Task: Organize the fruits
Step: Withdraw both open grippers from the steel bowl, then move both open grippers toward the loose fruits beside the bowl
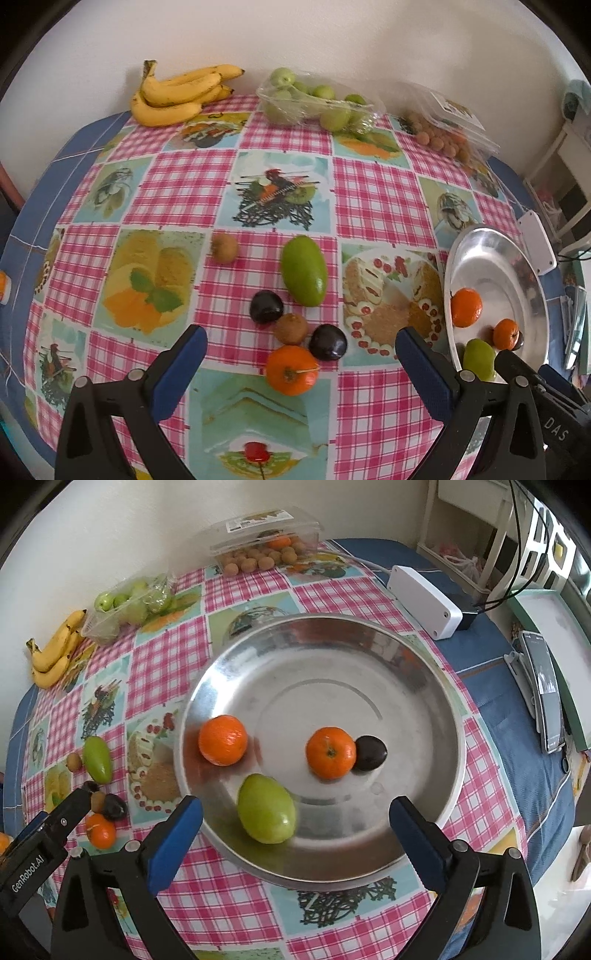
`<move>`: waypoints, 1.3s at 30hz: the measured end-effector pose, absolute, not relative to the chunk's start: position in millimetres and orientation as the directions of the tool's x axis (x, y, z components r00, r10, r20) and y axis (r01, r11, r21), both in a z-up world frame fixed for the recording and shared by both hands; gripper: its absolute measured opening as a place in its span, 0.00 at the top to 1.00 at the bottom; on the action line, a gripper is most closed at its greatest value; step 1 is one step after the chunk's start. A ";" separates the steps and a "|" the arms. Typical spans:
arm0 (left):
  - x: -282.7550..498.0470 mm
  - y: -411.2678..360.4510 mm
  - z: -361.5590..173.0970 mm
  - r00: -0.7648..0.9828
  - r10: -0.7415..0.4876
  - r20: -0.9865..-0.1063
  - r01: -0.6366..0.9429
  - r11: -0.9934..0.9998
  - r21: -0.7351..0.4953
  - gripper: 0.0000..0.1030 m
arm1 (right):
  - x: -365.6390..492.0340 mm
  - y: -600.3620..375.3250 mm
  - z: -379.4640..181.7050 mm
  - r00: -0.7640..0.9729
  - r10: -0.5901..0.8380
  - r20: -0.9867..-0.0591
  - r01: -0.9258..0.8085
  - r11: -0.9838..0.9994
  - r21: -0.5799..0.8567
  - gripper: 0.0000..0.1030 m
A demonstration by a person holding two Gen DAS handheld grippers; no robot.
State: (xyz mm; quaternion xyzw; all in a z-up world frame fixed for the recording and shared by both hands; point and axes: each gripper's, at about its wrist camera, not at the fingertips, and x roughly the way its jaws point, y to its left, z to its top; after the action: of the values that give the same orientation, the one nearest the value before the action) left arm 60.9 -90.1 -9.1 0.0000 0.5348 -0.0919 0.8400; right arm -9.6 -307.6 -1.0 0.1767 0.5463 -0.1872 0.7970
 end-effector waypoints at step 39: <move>80.5 27.7 -13.2 0.423 -0.110 -0.899 -0.071 0.986 -0.154 0.00 | 57.0 -183.6 -11.1 0.381 0.088 -0.921 0.244 0.951 0.192 0.02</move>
State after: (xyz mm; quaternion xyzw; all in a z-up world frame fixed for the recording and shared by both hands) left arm 80.5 27.7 -13.2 -0.0842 0.5369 -0.0116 0.8393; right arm 57.0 -183.6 -11.1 0.1497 0.5545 -0.0476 0.8172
